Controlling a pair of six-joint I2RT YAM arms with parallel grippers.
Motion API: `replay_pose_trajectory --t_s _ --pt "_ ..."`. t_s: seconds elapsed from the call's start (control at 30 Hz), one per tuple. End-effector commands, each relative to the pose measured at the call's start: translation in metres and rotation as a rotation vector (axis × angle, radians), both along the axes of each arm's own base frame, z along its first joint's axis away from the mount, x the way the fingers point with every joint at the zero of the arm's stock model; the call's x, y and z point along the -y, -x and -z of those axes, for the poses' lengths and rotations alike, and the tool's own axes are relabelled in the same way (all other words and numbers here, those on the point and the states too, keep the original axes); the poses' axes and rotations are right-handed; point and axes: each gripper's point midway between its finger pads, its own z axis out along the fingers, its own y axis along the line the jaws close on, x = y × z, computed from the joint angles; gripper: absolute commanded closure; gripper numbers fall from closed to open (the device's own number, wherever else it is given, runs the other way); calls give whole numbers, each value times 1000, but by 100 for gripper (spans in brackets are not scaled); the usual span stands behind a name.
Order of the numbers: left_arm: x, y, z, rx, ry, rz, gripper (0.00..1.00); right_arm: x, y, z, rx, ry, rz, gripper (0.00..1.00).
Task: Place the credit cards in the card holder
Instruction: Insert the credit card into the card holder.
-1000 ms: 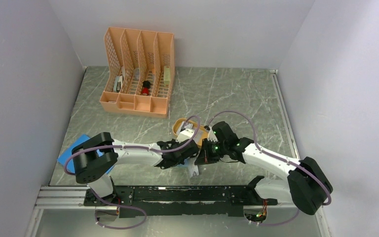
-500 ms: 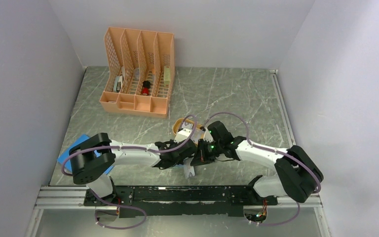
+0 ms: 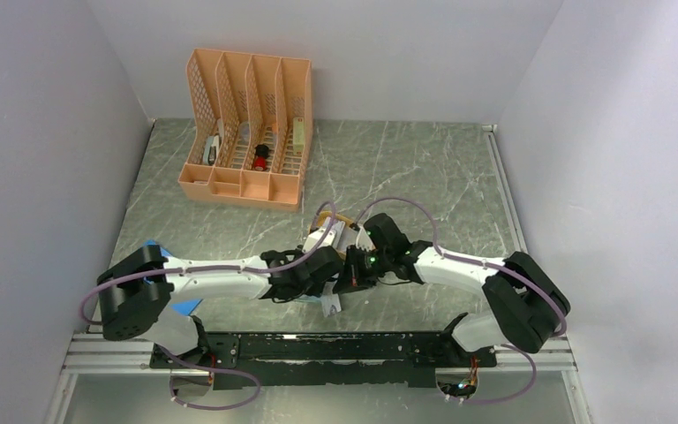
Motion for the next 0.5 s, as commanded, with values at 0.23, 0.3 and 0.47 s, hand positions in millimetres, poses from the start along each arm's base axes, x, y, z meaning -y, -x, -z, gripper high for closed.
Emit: replay_pose_trajectory --t_s 0.23,0.3,0.47 --pt "-29 -3 -51 88 100 -118 47 -29 -16 -12 49 -36 -27 100" --pt "-30 -3 -57 102 131 -118 47 -34 -18 -11 50 -36 -33 100" --pt "-23 -2 -58 113 184 -73 49 -45 -22 -1 35 -18 -45 100"
